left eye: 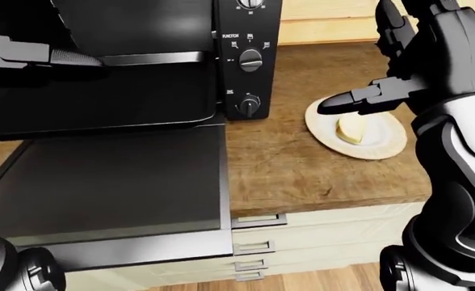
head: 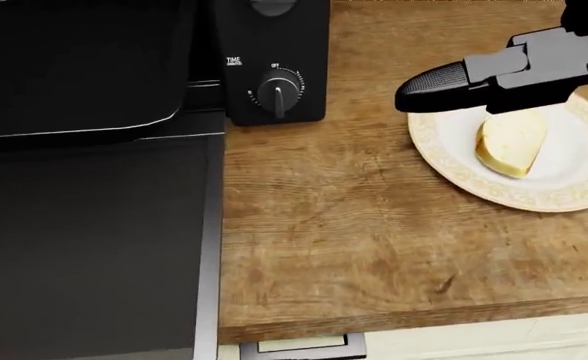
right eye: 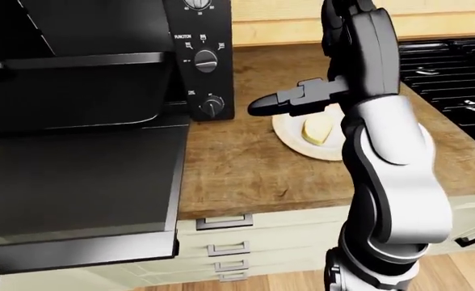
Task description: Place the bread on the tray of the toaster oven.
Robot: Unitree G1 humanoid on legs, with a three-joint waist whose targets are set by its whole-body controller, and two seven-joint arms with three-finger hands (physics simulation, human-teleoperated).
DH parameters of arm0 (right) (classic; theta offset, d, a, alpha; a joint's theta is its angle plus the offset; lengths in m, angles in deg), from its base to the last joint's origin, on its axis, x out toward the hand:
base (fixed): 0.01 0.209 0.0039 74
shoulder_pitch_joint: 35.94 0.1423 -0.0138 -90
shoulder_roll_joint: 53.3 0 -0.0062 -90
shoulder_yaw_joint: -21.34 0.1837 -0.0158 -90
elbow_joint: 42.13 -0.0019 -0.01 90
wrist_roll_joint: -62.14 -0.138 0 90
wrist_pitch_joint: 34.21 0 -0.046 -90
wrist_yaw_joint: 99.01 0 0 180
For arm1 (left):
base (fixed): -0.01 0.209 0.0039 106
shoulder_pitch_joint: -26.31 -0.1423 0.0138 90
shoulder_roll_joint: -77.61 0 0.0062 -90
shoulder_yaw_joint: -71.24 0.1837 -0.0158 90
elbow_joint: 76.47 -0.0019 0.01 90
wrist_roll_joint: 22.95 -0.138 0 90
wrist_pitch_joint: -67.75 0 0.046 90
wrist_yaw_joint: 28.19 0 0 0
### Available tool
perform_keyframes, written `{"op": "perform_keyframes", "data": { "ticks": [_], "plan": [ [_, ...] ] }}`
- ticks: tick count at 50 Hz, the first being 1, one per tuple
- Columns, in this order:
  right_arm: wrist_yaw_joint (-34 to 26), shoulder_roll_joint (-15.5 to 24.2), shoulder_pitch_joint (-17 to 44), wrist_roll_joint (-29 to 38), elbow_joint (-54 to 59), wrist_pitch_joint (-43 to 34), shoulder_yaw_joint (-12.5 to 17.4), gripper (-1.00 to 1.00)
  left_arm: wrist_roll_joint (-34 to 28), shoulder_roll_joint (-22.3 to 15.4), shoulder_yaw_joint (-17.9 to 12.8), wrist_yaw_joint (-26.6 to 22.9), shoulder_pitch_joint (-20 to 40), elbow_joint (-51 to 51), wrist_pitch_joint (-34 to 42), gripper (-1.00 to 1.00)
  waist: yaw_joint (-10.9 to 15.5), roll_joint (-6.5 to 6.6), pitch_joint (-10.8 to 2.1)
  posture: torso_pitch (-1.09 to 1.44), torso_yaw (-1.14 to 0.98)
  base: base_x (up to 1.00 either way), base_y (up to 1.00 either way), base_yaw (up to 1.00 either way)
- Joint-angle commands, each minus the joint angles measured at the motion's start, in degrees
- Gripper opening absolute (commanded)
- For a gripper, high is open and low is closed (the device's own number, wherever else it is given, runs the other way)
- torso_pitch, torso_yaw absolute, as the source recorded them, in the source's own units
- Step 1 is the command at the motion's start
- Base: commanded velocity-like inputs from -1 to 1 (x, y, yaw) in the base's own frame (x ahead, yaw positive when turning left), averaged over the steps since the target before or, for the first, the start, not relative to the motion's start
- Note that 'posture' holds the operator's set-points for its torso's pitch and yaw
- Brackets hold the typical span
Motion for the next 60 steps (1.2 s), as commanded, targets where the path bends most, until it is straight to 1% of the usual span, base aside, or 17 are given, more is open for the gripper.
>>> {"op": "perform_keyframes", "data": {
  "ticks": [1,5,10,17,20,25,31,32,35,38,41,43,44,50,53,56,60],
  "plan": [
    [0.1,0.7,1.4,0.4,-1.0,1.3,0.7,1.0,0.8,-1.2,-1.0,0.9,1.0,0.5,-1.1,1.0,0.0,0.11,-1.43,0.0,0.0,0.0,0.0,0.0],
    [0.0,0.9,0.8,0.9,-0.8,1.1,1.1,1.0,2.7,-2.2,-1.8,2.0,0.0,1.0,-1.0,1.0,0.0,0.11,-1.43,0.0,0.0,0.0,0.0,0.0],
    [-0.4,1.7,0.2,1.9,0.2,1.1,1.4,1.0,6.3,-4.0,-4.2,3.0,-1.7,2.5,0.3,1.0,0.0,0.19,-1.35,0.0,0.0,0.0,0.0,0.0],
    [-0.5,1.1,-1.9,3.0,0.0,1.9,1.9,1.0,12.5,-7.0,-6.9,5.7,-4.4,4.7,2.0,1.0,-0.2,0.4,-1.13,0.0,0.0,0.0,0.0,0.0],
    [-0.7,1.5,-2.7,3.5,0.1,1.8,2.2,1.0,15.4,-8.7,-9.1,6.8,-6.6,5.7,2.3,1.0,-0.2,0.57,-1.06,0.0,0.0,0.0,0.0,0.0],
    [-0.7,1.8,-4.1,4.7,0.1,1.3,2.6,1.0,22.4,-11.0,-16.0,9.5,-13.2,8.6,2.9,1.0,-0.3,0.88,-0.81,0.0,0.0,0.0,0.0,0.0],
    [-2.1,2.9,-4.8,8.1,1.4,-0.9,1.2,1.0,30.9,-14.0,-24.4,13.3,-22.4,10.4,0.7,1.0,-0.5,1.25,-0.57,0.0,0.0,0.0,0.0,0.0],
    [-2.6,3.0,-4.8,8.7,1.4,-1.1,1.1,1.0,31.9,-14.6,-25.0,13.9,-23.5,10.3,0.0,1.0,-0.5,1.3,-0.53,0.0,0.0,0.0,0.0,0.0],
    [-5.2,4.7,-5.2,11.7,2.1,-3.0,-0.1,1.0,35.5,-16.1,-28.9,14.9,-27.2,10.7,-0.9,1.0,-0.4,1.35,-0.49,0.0,0.0,0.0,0.0,0.0],
    [-7.6,5.0,-5.5,14.6,2.8,-3.0,-0.5,1.0,36.9,-16.5,-31.0,15.4,-30.1,11.0,-2.1,1.0,-0.4,1.4,-0.39,0.0,0.0,0.0,0.0,0.0],
    [-10.3,6.0,-5.7,18.1,3.7,-2.9,-0.7,1.0,37.8,-16.4,-31.7,16.1,-31.4,11.2,-2.9,1.0,-0.3,1.44,-0.4,0.0,0.0,0.0,0.0,0.0],
    [-11.7,5.7,-5.9,19.9,4.2,-2.7,-0.4,1.0,38.2,-16.8,-32.0,16.4,-31.8,11.0,-3.3,1.0,-0.2,1.5,-0.45,0.0,0.0,0.0,0.0,0.0],
    [-12.9,6.6,-6.7,21.4,4.6,-2.8,-0.6,1.0,38.3,-17.1,-32.0,16.6,-31.9,10.9,-3.5,1.0,-0.2,1.51,-0.46,0.0,0.0,0.0,0.0,0.0],
    [-18.5,6.7,-7.2,27.8,5.5,-3.5,-0.7,1.0,37.7,-16.7,-31.7,16.4,-32.6,10.8,-4.3,1.0,-0.2,1.5,-0.59,0.0,0.0,0.0,0.0,0.0],
    [-20.7,6.5,-6.9,30.3,6.7,-2.8,-0.7,1.0,37.3,-16.4,-32.1,15.8,-32.9,10.9,-4.3,1.0,-0.2,1.57,-0.68,0.0,0.0,0.0,0.0,0.0],
    [-22.0,6.0,-6.3,31.8,8.6,-1.3,-0.3,1.0,36.5,-15.6,-31.8,15.3,-33.2,11.2,-4.4,1.0,-0.3,1.65,-0.72,0.0,0.0,0.0,0.0,0.0],
    [-24.0,6.5,-3.5,33.7,13.4,0.4,-0.9,1.0,35.8,-15.0,-32.0,14.5,-33.2,11.4,-4.2,1.0,-0.4,1.77,-0.84,0.0,0.0,0.0,0.0,0.0]
  ]
}}
